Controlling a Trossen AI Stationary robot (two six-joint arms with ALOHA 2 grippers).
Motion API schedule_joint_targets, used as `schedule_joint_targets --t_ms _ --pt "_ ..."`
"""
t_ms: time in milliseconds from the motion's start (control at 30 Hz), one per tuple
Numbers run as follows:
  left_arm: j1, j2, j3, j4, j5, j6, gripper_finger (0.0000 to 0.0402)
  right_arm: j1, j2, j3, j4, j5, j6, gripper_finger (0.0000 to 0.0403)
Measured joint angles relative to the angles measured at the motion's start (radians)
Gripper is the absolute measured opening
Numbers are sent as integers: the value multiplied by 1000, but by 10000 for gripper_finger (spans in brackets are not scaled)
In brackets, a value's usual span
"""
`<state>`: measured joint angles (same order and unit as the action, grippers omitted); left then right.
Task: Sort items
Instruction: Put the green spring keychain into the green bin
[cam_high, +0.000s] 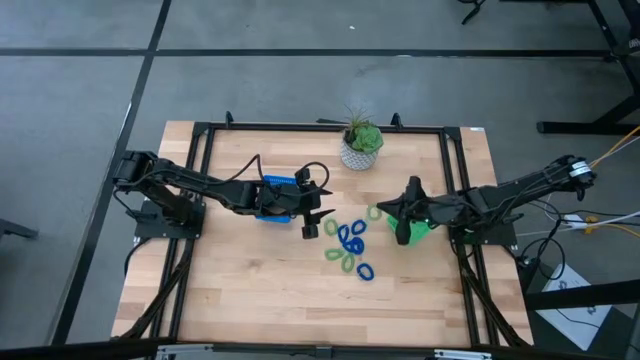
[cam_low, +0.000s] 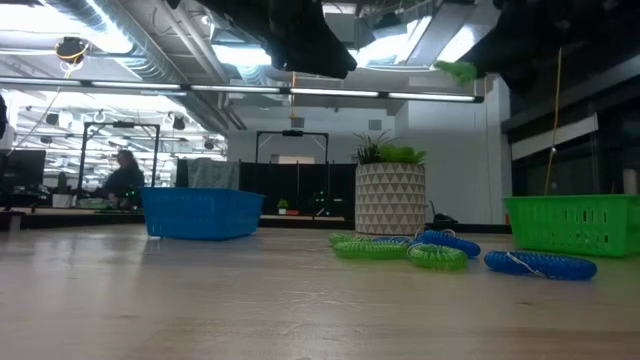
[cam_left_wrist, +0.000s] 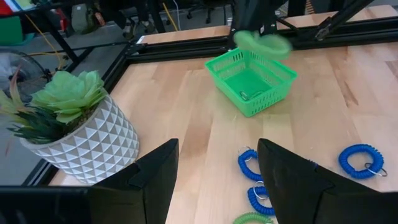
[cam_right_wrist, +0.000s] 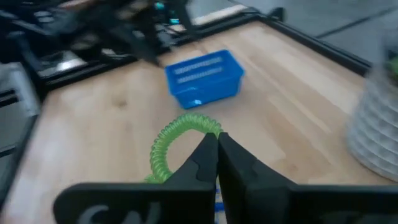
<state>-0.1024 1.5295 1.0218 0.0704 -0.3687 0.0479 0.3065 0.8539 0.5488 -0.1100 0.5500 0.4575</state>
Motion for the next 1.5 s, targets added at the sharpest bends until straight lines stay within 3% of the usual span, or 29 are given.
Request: schedule_joint_targets --t_ms 333,600,967,1233,1500 --pt "0 0 0 0 0 -8 214 0 -1 1 -170 102 190 5" --pt "0 0 0 0 -1 -8 214 0 1 177 -650 99 423 5" --pt "0 0 0 0 -6 -8 214 -1 3 363 -928 -19 434 6" --pt "0 0 0 0 -6 -8 214 -30 4 374 -1069 -171 470 6" --pt "0 0 0 2 -5 -8 214 -54 10 374 -1133 -185 501 6"
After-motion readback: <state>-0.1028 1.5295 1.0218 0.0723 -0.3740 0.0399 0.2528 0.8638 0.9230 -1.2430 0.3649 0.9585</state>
